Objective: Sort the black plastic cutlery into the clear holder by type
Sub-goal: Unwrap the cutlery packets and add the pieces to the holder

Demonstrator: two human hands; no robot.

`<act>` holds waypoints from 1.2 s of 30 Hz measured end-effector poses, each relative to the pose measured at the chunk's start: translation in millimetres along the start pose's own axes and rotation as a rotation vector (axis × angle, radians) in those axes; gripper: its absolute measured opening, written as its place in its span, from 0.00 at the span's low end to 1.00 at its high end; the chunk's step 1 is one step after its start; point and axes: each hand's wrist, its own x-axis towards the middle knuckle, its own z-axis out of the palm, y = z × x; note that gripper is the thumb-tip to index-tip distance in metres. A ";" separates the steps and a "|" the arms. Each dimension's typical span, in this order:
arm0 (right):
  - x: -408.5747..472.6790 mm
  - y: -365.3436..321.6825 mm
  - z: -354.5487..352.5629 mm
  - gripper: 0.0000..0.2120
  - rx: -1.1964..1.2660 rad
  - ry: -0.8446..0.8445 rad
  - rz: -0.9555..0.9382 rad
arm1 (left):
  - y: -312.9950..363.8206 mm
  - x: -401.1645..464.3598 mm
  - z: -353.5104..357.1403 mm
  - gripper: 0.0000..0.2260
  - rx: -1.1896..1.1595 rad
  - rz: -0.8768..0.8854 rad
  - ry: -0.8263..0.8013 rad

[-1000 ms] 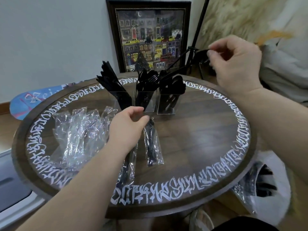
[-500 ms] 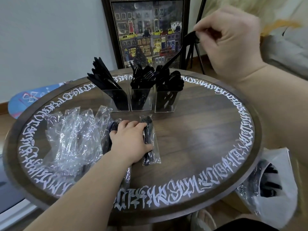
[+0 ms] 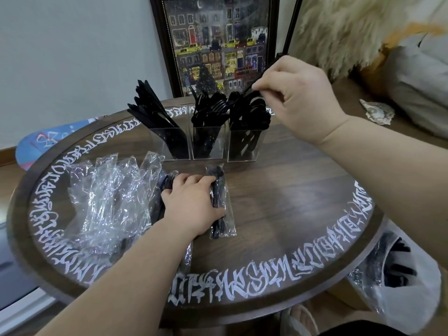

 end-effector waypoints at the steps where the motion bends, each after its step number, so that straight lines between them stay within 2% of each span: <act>1: -1.0 0.5 4.0 0.08 -0.001 -0.032 0.002 | 0.2 0.0 0.2 0.35 -0.003 0.001 0.000; 8: -6.8 -1.2 21.0 0.08 -0.106 -0.155 -0.002 | 0.3 -1.0 1.1 0.35 -0.011 0.013 0.016; 16: -11.4 -6.1 20.4 0.18 -0.143 -0.352 0.019 | 1.7 -5.3 1.9 0.35 -0.006 0.034 0.011; 18: -13.8 -12.6 15.9 0.17 -0.122 -0.284 0.034 | 2.9 -7.0 1.5 0.35 -0.007 0.041 0.005; 20: -23.1 -23.7 12.8 0.13 -0.043 -0.120 0.083 | 3.1 -8.5 0.8 0.35 -0.009 0.044 -0.007; 22: -39.6 -41.6 16.5 0.10 0.020 -0.106 0.268 | 2.1 -9.5 0.7 0.33 -0.009 0.045 -0.011; 26: -83.1 -66.3 48.7 0.11 0.102 -0.639 0.825 | 1.3 -11.4 1.0 0.20 0.014 0.063 -0.002; 27: -91.1 -69.0 57.6 0.12 0.227 -0.686 0.968 | 1.5 -12.4 1.2 0.19 0.032 0.074 -0.016; 30: -96.2 -77.7 71.1 0.07 0.723 -0.549 1.387 | 2.9 -16.5 0.9 0.22 0.087 0.104 -0.067; 32: -95.7 -82.1 74.0 0.08 0.787 -0.513 1.460 | 3.4 -18.8 0.4 0.25 0.108 0.112 -0.081; 34: -97.3 -83.4 76.1 0.09 0.726 -0.547 1.439 | 3.1 -20.4 -0.7 0.27 0.109 0.114 -0.078; 36: -97.7 -83.6 77.6 0.06 0.620 -0.602 1.392 | 3.0 -21.7 -1.4 0.27 0.106 0.119 -0.072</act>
